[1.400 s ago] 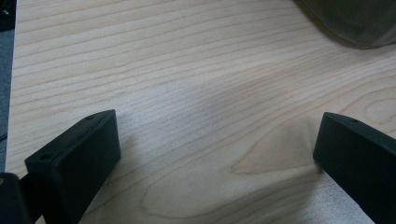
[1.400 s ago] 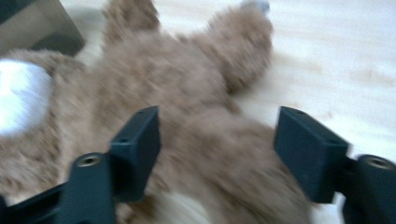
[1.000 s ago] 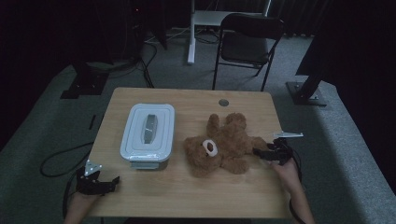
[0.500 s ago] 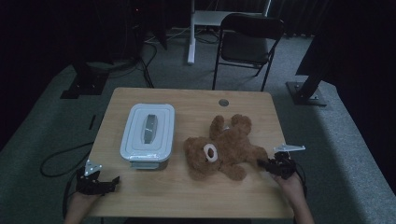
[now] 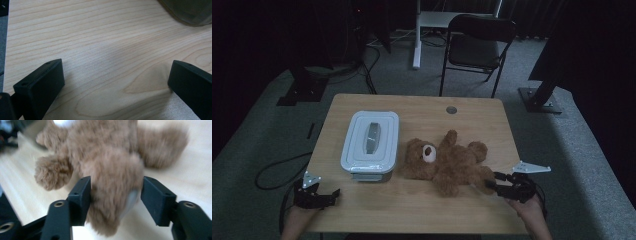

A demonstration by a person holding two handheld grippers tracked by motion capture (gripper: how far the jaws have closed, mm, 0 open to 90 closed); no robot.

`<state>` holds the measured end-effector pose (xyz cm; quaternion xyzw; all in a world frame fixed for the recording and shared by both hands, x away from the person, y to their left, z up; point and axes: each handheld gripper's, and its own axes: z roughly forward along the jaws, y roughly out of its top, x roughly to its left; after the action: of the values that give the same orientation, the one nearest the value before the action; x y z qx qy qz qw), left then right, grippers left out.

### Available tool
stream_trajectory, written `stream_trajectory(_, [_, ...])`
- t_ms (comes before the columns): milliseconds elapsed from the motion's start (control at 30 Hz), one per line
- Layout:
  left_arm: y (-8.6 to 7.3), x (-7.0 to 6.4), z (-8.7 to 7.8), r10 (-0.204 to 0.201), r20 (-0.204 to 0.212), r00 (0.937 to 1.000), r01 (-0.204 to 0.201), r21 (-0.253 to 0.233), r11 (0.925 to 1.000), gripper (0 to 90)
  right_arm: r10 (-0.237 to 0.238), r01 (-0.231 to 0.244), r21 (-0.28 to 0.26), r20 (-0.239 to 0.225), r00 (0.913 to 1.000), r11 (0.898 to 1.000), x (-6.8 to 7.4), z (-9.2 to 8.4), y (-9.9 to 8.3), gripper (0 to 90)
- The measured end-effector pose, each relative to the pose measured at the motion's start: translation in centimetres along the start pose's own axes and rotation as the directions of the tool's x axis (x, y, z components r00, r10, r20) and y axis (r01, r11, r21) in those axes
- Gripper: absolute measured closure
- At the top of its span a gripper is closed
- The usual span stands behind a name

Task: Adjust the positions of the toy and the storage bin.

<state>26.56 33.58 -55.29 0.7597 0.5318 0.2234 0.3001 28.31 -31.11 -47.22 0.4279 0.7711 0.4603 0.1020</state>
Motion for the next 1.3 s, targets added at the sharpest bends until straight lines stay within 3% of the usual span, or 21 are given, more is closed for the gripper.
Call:
stream_trajectory(133, [0.0, 0.0, 0.0, 0.000, 0.000, 1.0000, 0.000, 0.000, 1.0000, 1.4, -0.017, 0.016, -0.056, -0.021, 0.9996, 0.998, -0.7, 0.9, 2.9, 33.6])
stream_trajectory(200, [0.0, 0.0, 0.0, -0.001, 0.000, 1.0000, 0.001, 0.000, 1.0000, 1.3, -0.051, 0.049, -0.060, -0.039, 0.9979, 0.997, -0.7, 1.9, 4.3, 31.6])
stream_trajectory(333, [0.0, 0.0, 0.0, -0.001, 0.000, 1.0000, 0.001, 0.000, 1.0000, 1.4, -0.104, 0.103, -0.019, -0.098, 0.9897, 0.995, -0.3, 4.6, 6.7, 28.8])
stream_trajectory(467, [0.0, 0.0, 0.0, -0.001, 0.000, 1.0000, 0.001, 0.000, 1.0000, 1.4, -0.170, 0.180, 0.056, -0.147, 0.9743, 0.982, 0.3, 7.6, 8.1, 22.6])
stream_trajectory(567, [0.0, 0.0, 0.0, -0.001, 0.000, 1.0000, 0.001, 0.000, 1.0000, 1.4, -0.153, 0.171, 0.094, -0.174, 0.9728, 0.981, 0.2, 9.3, 8.6, 22.2])
stream_trajectory(700, [0.0, 0.0, 0.0, -0.001, 0.000, 1.0000, 0.001, 0.000, 1.0000, 1.4, -0.165, 0.191, 0.140, -0.183, 0.9693, 0.971, 0.2, 10.5, 8.5, 20.1])
stream_trajectory(833, [0.0, 0.0, 0.0, 0.000, 0.000, 1.0000, 0.000, 0.000, 1.0000, 1.4, -0.214, 0.247, 0.161, -0.194, 0.9573, 0.956, 0.8, 11.2, 7.7, 12.4])
stream_trajectory(933, [0.0, 0.0, 0.0, 0.000, 0.000, 1.0000, 0.000, 0.000, 1.0000, 1.4, -0.265, 0.302, 0.193, -0.194, 0.9445, 0.934, 1.4, 11.6, 7.5, 11.8])
stream_trajectory(1033, [0.0, 0.0, 0.0, 0.000, 0.000, 1.0000, 0.000, 0.000, 1.0000, 1.4, -0.306, 0.339, 0.245, -0.161, 0.9382, 0.908, 2.0, 12.5, 7.0, 15.2])
stream_trajectory(1067, [0.0, 0.0, 0.0, 0.000, 0.000, 1.0000, 0.000, 0.000, 1.0000, 1.4, -0.304, 0.336, 0.252, -0.160, 0.9392, 0.907, 2.1, 12.7, 6.8, 20.8])
stream_trajectory(1100, [0.0, 0.0, 0.0, 0.000, 0.000, 1.0000, 0.000, 0.000, 1.0000, 1.4, -0.289, 0.320, 0.266, -0.148, 0.9458, 0.909, 2.1, 12.9, 6.6, 26.5])
stream_trajectory(1167, [0.0, 0.0, 0.0, 0.000, 0.000, 1.0000, 0.000, 0.000, 1.0000, 1.4, -0.287, 0.315, 0.268, -0.139, 0.9479, 0.910, 2.3, 13.0, 6.4, 33.6])
stream_trajectory(1300, [0.0, 0.0, 0.0, 0.000, 0.000, 1.0000, 0.000, 0.000, 1.0000, 1.4, -0.346, 0.366, 0.271, -0.119, 0.9305, 0.890, 3.3, 13.0, 5.9, 51.2])
